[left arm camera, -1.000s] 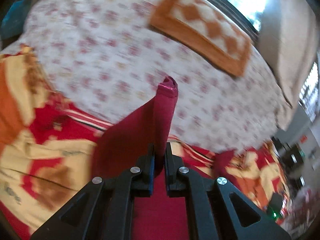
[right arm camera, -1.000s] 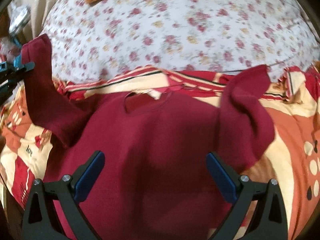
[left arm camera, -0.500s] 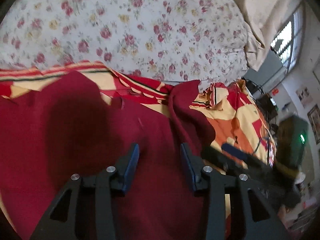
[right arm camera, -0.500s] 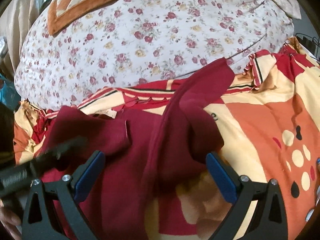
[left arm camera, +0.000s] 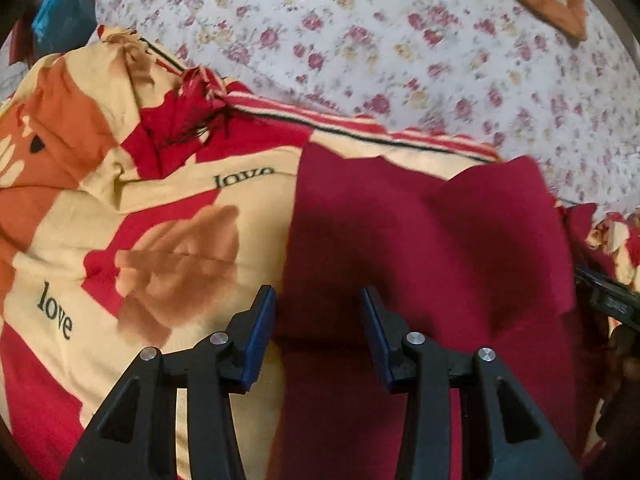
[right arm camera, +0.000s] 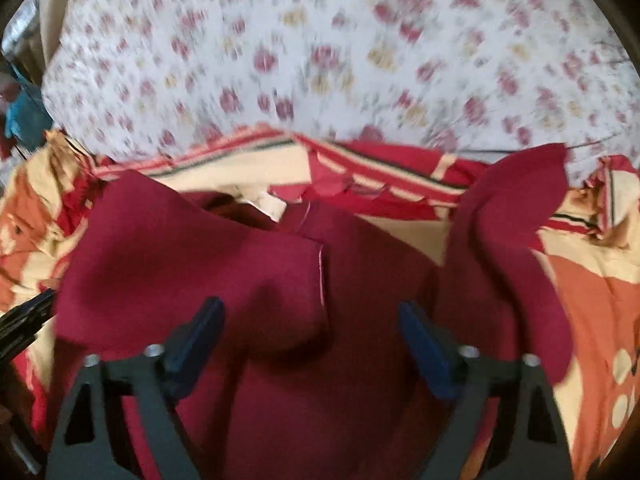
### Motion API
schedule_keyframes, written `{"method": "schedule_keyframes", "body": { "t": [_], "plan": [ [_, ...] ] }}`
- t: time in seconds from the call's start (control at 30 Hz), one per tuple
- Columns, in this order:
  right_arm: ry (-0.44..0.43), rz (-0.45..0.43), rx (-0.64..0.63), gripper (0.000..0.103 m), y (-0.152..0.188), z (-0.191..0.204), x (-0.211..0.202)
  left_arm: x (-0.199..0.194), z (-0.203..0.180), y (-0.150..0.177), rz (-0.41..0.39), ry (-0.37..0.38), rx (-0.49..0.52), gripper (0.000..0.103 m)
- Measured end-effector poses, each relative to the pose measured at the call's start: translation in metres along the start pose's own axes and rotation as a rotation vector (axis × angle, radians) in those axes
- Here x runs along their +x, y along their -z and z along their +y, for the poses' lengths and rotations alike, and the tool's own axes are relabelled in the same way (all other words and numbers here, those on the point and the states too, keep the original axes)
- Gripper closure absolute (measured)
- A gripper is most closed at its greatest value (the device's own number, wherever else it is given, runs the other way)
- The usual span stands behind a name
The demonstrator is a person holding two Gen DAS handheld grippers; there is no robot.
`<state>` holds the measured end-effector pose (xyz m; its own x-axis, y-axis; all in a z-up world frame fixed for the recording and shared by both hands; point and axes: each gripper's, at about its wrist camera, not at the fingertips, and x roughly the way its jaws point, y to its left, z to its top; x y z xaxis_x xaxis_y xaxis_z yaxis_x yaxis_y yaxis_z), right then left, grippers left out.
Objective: Fold small clothes
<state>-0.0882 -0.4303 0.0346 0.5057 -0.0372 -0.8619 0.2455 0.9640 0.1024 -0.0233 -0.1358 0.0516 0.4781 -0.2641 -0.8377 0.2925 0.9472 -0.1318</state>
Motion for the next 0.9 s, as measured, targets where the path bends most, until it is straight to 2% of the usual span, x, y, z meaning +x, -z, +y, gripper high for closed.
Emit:
{"method": "schedule_keyframes", "body": {
  "t": [0.03, 0.07, 0.13, 0.23, 0.3, 0.37, 0.43, 0.47, 0.5, 0.53, 0.57, 0.6, 0.7, 0.8, 0.9],
  "plan": [
    [-0.007, 0.023, -0.02, 0.072, 0.001, 0.004, 0.008, 0.001, -0.002, 0.002, -0.003, -0.011, 0.006, 0.081],
    [0.003, 0.015, -0.039, 0.086, 0.002, 0.007, 0.01, 0.001, -0.002, 0.003, -0.005, -0.018, 0.009, 0.081],
    [0.027, -0.015, -0.087, 0.094, 0.004, 0.013, 0.002, 0.002, -0.003, 0.002, -0.006, -0.023, 0.012, 0.081],
    [0.026, -0.066, -0.058, 0.094, 0.011, 0.0, -0.025, 0.003, -0.003, 0.002, 0.0, -0.005, 0.001, 0.081],
    [0.073, -0.11, -0.018, 0.094, 0.019, -0.018, -0.042, 0.006, 0.001, 0.0, 0.001, 0.008, -0.008, 0.081],
    [0.142, -0.111, 0.012, 0.094, 0.024, -0.033, -0.045, 0.011, 0.003, 0.001, 0.007, 0.011, -0.021, 0.079],
    [0.158, -0.073, 0.044, 0.093, 0.024, -0.047, -0.038, 0.01, 0.004, 0.0, 0.008, 0.01, -0.034, 0.079],
    [0.134, -0.039, 0.062, 0.085, 0.024, -0.051, -0.034, 0.008, 0.004, 0.0, 0.009, 0.007, -0.038, 0.079],
    [0.116, -0.017, 0.075, 0.07, 0.024, -0.053, -0.032, 0.004, 0.003, 0.0, 0.003, 0.006, -0.04, 0.079],
    [0.095, -0.015, 0.093, 0.062, 0.024, -0.056, -0.036, 0.0, 0.003, 0.0, -0.004, 0.004, -0.039, 0.079],
    [0.073, -0.05, 0.108, 0.054, 0.025, -0.054, -0.044, -0.004, 0.001, 0.0, -0.012, 0.001, -0.036, 0.079],
    [0.069, -0.083, 0.112, 0.051, 0.027, -0.052, -0.051, -0.009, -0.002, 0.0, -0.026, -0.001, -0.029, 0.079],
    [0.043, -0.128, 0.076, 0.05, 0.025, -0.032, -0.062, -0.017, -0.011, -0.002, -0.063, -0.009, -0.001, 0.079],
    [-0.035, -0.102, 0.026, 0.05, 0.022, -0.007, -0.059, -0.016, -0.017, -0.006, -0.074, -0.01, 0.009, 0.079],
    [-0.052, -0.087, -0.023, 0.05, 0.022, 0.016, -0.049, -0.011, -0.021, -0.007, -0.067, -0.013, 0.014, 0.079]
  ]
}}
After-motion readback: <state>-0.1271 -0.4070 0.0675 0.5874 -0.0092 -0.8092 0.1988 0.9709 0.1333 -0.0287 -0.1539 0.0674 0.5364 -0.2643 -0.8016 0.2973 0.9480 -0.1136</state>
